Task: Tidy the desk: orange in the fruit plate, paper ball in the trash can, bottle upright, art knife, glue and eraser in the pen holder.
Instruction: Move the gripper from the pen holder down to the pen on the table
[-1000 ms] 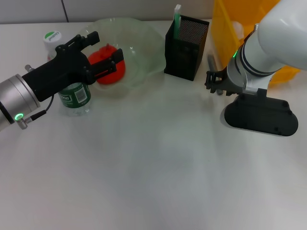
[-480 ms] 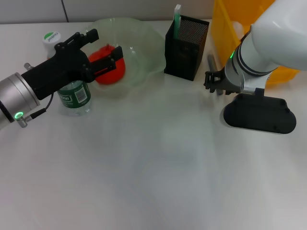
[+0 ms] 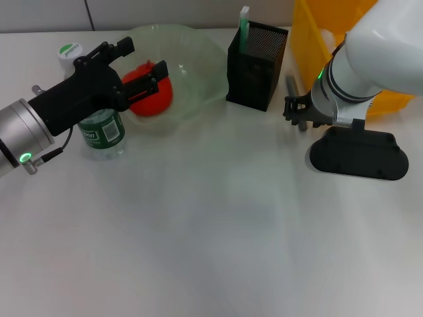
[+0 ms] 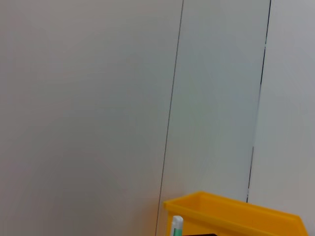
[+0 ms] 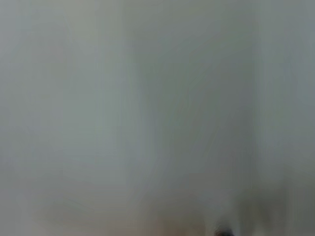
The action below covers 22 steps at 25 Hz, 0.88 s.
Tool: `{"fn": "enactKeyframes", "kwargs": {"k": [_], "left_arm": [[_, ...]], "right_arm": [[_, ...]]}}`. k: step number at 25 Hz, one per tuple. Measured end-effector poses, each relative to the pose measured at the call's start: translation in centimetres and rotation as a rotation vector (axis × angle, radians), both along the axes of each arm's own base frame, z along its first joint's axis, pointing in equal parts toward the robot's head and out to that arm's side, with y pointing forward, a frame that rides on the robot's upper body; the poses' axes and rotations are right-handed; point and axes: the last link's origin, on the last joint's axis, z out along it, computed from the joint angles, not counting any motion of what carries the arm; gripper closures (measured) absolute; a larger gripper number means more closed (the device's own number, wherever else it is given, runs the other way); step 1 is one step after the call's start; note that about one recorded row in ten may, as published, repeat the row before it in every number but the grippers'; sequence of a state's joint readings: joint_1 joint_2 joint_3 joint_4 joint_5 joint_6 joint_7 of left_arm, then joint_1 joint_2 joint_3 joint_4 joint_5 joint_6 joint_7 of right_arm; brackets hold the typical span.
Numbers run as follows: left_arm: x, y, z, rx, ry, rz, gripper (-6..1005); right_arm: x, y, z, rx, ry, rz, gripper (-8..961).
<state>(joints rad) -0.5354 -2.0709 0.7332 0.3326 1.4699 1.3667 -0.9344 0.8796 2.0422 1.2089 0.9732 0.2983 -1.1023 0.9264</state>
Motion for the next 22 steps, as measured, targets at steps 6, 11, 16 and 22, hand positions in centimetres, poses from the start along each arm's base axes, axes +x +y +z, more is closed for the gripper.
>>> {"fn": "enactKeyframes", "kwargs": {"k": [6, 11, 16, 22], "left_arm": [[0.0, 0.02, 0.05, 0.006, 0.006, -0.005, 175], [-0.1, -0.06, 0.06, 0.009, 0.01, -0.005, 175], [-0.25, -0.12, 0.13, 0.011, 0.012, -0.003, 175], [-0.35, -0.2, 0.14, 0.013, 0.015, -0.003, 176]], "right_arm": [[-0.02, -0.05, -0.36, -0.008, -0.005, 0.008, 605], [-0.13, -0.09, -0.6, -0.01, 0.0, 0.013, 606], [-0.06, -0.2, -0.81, -0.013, -0.004, 0.012, 608], [0.06, -0.2, -0.88, -0.012, -0.01, 0.01, 610]]}}
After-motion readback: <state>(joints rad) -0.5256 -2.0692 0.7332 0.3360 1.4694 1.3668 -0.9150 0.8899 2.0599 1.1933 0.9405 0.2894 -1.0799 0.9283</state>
